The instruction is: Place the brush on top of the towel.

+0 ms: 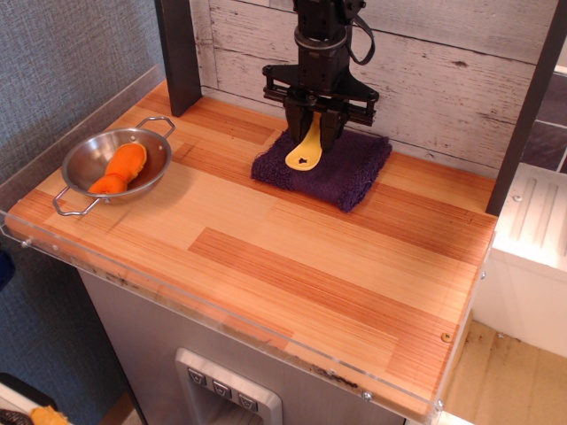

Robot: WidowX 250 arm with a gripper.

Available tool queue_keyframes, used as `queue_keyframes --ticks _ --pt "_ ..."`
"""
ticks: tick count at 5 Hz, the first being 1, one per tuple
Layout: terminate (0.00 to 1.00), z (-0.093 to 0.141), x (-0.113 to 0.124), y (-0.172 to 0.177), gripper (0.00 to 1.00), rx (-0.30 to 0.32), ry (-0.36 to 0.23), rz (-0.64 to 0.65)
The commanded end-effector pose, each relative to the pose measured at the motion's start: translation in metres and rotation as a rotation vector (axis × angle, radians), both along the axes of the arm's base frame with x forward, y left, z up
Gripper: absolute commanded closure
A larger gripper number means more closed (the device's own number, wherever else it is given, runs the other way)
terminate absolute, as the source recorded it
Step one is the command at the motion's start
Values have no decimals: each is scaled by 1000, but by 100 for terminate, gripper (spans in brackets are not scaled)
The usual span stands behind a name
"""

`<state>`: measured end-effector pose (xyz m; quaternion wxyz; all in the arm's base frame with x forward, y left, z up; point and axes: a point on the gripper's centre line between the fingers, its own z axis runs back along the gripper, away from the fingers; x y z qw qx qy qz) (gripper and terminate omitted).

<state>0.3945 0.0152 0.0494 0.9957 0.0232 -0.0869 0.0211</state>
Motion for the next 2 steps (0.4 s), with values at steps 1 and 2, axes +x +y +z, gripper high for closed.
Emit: queue_keyframes --ticks 1,2 --pt "0 15 2 8 0 10 -22 -8" --pt "0 27 -3 7 0 -3 -37 -32"
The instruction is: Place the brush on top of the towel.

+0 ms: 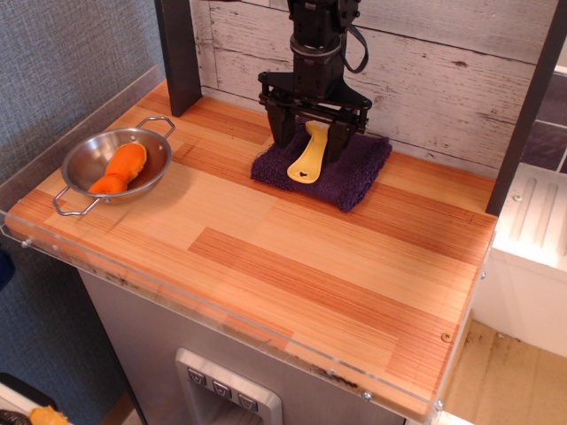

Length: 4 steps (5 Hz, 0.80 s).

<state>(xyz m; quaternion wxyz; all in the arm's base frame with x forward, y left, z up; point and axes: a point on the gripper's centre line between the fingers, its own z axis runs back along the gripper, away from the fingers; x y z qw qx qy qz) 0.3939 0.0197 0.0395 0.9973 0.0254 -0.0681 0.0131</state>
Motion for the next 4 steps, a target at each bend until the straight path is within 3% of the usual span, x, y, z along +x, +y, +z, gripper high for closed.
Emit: queue_keyframes --ticks 1,2,3,4 --pt "0 60 -30 12 0 -15 -93 -34" --pt "0 61 -60 25 0 -52 -53 -36" --pt "0 47 -84 32 0 -52 3 -48" --pt "0 45 -93 34 0 -39 7 -73"
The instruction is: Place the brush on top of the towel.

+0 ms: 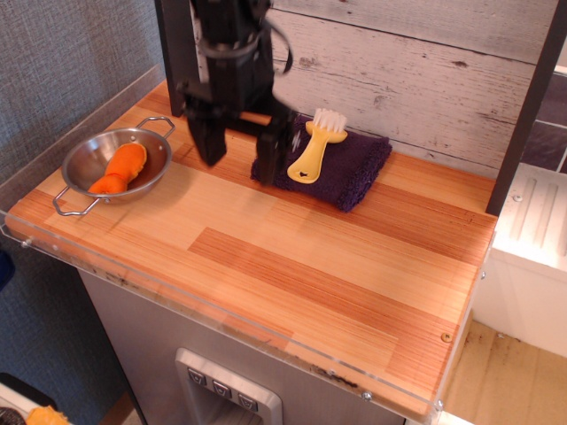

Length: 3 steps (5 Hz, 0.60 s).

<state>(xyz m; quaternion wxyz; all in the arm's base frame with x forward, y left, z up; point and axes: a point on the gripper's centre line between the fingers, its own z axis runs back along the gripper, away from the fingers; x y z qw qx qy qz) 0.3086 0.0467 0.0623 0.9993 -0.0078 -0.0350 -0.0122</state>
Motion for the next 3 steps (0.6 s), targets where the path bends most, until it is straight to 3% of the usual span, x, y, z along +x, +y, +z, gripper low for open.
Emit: queue_keyframes --ticks 1,2,3 --pt "0 23 -10 9 0 32 -62 -89" --pt "0 23 -10 9 0 32 -62 -89" --pt "100 23 -10 9 0 32 -62 -89"
